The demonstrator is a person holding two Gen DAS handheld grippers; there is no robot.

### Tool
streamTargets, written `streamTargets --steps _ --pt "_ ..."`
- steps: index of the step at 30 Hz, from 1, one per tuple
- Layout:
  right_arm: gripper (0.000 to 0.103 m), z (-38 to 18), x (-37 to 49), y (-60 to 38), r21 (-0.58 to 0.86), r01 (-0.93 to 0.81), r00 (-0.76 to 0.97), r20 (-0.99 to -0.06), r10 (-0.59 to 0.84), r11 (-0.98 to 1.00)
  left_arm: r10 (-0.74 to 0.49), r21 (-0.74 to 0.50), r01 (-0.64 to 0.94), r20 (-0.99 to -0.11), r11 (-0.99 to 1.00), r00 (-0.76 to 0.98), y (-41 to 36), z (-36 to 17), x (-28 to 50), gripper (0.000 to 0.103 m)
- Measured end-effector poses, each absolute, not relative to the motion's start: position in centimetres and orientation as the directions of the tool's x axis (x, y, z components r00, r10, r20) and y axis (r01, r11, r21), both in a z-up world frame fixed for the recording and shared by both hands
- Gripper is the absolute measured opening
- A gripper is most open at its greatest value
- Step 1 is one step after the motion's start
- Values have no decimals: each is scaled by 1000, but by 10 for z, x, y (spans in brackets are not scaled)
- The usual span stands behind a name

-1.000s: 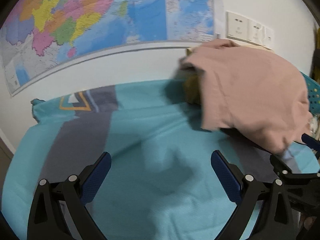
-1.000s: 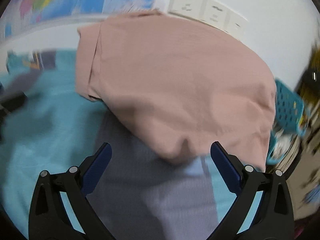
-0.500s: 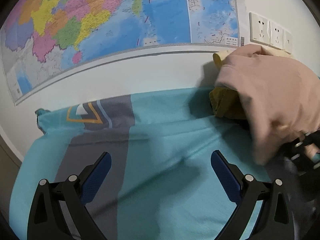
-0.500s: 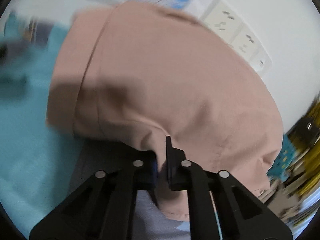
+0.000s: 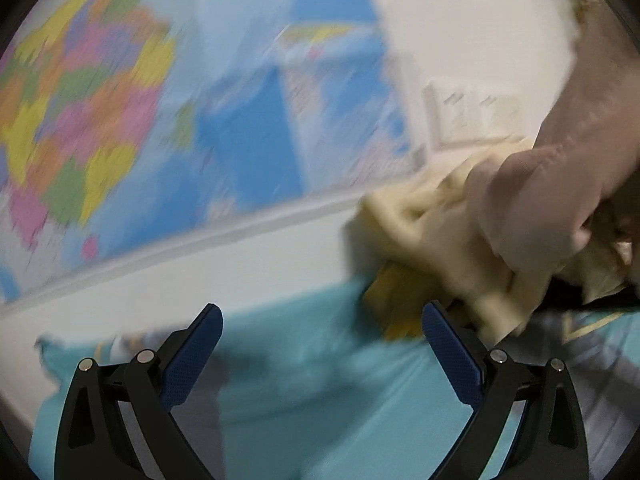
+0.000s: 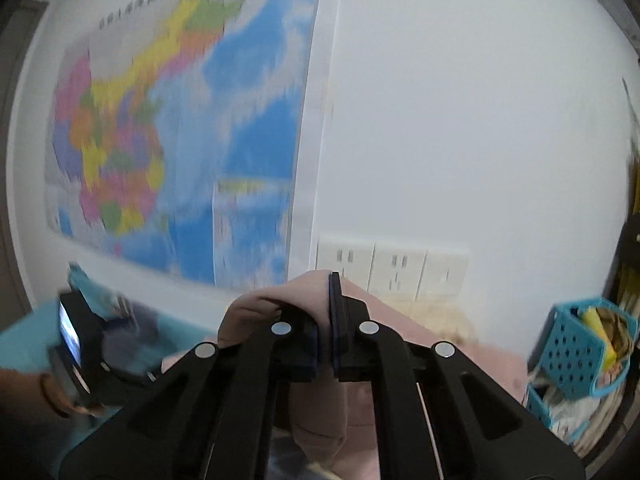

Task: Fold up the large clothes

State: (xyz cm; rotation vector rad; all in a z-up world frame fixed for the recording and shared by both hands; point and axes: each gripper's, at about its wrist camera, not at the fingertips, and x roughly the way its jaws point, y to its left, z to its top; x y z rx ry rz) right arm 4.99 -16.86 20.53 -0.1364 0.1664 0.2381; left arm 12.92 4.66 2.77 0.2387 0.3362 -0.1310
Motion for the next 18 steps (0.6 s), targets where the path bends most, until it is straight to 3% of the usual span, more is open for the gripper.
streamTargets --steps 7,11,14,18 --pt "5 267 23 -180 -111 -311 950 -63 306 944 -379 286 418 -184 862 907 -11 46 116 96" --pt "4 278 23 -187 -91 -342 940 -47 339 935 -505 300 511 -106 805 857 -42 52 115 97" --pt "4 279 23 -195 -71 -351 936 -55 348 934 -636 385 617 -96 686 766 -72 38 108 97" --pt "4 278 20 -199 -84 -356 934 -74 350 931 -607 469 581 -114 665 787 -112 27 122 97"
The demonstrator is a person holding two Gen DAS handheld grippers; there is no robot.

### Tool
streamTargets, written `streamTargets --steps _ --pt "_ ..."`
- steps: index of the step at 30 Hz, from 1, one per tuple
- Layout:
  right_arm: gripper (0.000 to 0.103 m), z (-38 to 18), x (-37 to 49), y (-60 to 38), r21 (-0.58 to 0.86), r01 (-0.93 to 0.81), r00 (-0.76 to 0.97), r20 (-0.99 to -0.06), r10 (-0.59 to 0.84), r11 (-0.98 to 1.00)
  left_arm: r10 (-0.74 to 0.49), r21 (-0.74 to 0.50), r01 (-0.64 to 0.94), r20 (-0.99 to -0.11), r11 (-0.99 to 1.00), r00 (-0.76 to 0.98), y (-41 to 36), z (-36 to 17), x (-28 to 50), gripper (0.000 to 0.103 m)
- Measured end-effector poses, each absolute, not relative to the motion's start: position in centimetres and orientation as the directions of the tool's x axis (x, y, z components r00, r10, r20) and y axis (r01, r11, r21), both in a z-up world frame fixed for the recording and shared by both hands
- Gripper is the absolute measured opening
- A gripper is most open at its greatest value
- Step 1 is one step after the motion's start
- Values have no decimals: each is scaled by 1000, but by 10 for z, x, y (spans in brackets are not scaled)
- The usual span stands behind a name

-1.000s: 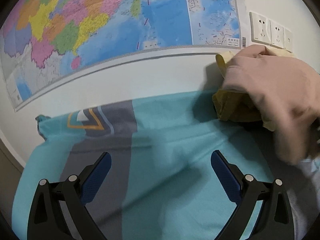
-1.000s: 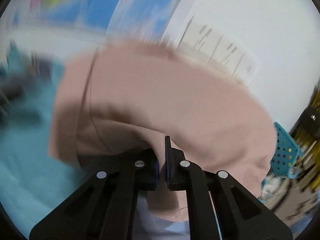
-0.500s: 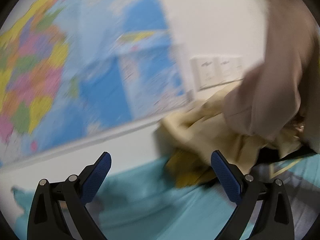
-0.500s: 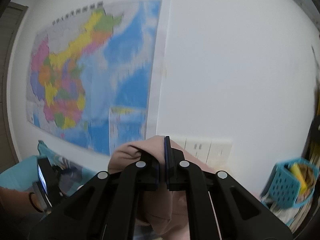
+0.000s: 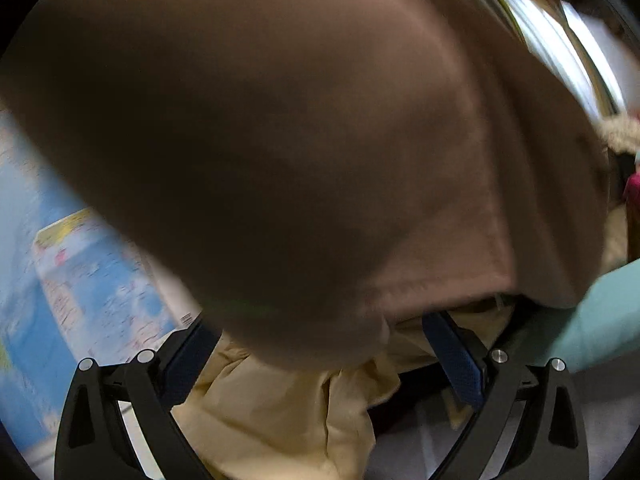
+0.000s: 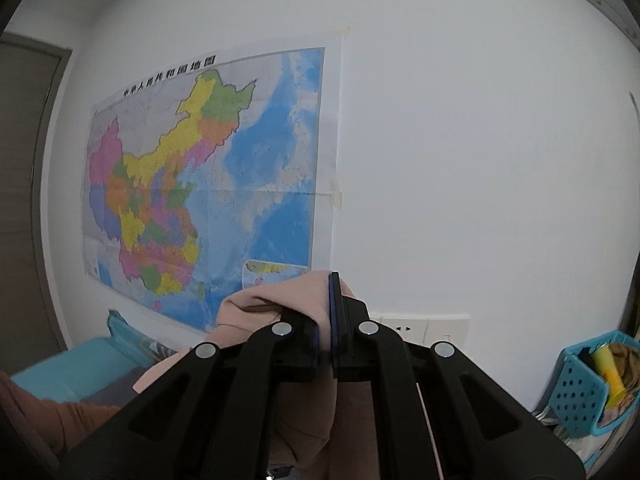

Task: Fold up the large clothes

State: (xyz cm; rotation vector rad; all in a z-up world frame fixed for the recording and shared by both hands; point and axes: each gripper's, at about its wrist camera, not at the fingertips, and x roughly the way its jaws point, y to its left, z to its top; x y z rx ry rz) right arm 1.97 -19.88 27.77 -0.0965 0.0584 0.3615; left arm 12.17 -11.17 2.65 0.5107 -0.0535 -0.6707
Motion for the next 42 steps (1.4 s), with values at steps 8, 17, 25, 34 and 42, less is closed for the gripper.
streamTargets --steps 8,17,25,34,42 --pt "4 290 0 -217 -82 -322 946 -68 317 943 -586 290 602 -151 744 796 -129 67 155 8" --pt "4 373 -105 -243 -73 -305 944 108 312 949 -618 183 597 90 781 781 -72 196 52 7" --pt "4 394 -183 -234 -48 -429 888 160 431 902 -454 177 425 185 888 872 1 275 -74 9" --pt "4 387 -194 -194 14 -697 709 160 686 717 -227 227 195 125 954 966 89 284 -187 10" --pt "5 316 -33 -126 232 -741 624 -107 774 630 -21 196 55 -172 979 985 145 242 -117 11"
